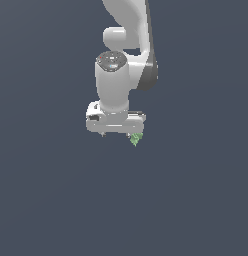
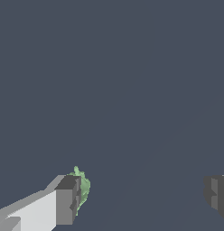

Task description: Pick up the object and move it to a goal position.

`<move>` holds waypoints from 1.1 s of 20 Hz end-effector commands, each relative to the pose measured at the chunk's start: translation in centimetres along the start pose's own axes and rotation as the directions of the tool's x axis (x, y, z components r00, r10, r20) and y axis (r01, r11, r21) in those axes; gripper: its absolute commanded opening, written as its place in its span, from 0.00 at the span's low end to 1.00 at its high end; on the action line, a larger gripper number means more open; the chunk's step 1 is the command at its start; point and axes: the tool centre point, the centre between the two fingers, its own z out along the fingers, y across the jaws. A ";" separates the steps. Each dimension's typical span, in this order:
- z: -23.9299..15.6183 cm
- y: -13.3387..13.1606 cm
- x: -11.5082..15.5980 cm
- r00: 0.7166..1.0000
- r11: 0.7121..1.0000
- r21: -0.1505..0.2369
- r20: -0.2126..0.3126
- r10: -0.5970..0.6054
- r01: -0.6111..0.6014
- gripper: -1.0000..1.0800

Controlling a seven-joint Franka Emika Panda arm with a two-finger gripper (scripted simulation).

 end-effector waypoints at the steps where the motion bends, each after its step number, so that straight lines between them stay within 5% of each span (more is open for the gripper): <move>1: 0.0 0.0 0.0 1.000 1.000 0.000 0.000 0.000 0.000 0.96; 11: -0.1 3.4 0.6 0.998 0.998 -0.004 -0.020 0.064 -0.064 0.96; 22: 0.8 2.1 -0.1 0.995 0.995 -0.001 -0.016 0.100 -0.100 0.96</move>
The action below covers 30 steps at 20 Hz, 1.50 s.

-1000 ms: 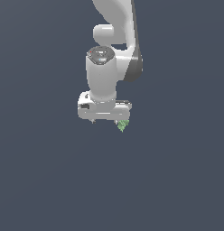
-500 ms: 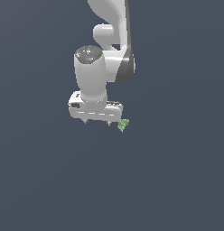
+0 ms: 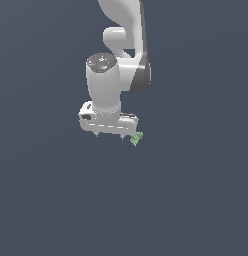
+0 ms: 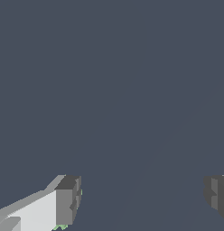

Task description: Pick up the object and move it to a goal position.

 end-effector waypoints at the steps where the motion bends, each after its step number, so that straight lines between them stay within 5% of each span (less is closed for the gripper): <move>1: 0.4 -0.6 -0.4 1.000 1.000 0.001 0.002 0.018 -0.018 0.96; 11: 3.3 -4.4 -3.5 0.988 0.988 0.005 0.017 0.154 -0.154 0.96; 30: 8.1 -10.3 -10.7 0.913 0.914 -0.007 0.045 0.405 -0.405 0.96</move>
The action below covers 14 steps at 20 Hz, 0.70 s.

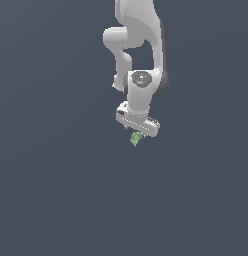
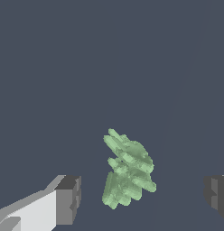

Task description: Pick up the object and move it to a goal position.

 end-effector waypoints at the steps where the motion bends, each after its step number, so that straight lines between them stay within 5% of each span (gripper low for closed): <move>1: 0.3 -0.1 -0.5 1.000 1.000 -0.001 0.001 0.018 -0.018 0.96; 14: 1.9 -0.1 -0.9 1.000 1.000 -0.001 0.002 0.027 -0.027 0.96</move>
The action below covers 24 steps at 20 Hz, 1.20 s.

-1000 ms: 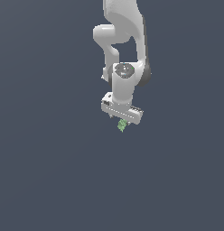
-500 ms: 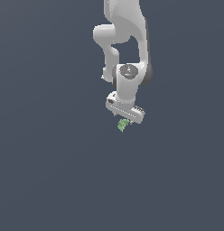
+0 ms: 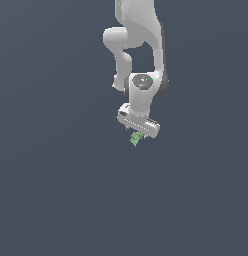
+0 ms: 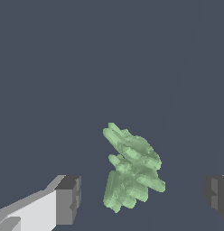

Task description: Pick up the object and move it to a goal position.

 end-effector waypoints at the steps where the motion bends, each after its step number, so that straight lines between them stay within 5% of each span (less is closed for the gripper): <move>1: 0.9 0.0 -0.1 1.000 1.000 -0.001 0.001 0.001 -0.001 0.96; 12: 4.1 0.0 -0.1 1.000 1.000 -0.001 0.001 0.003 -0.003 0.96; 13: 4.1 0.0 -0.1 1.000 1.000 -0.001 0.001 0.003 -0.003 0.00; 24: 4.0 0.0 0.0 1.000 1.000 0.000 0.000 0.004 -0.004 0.00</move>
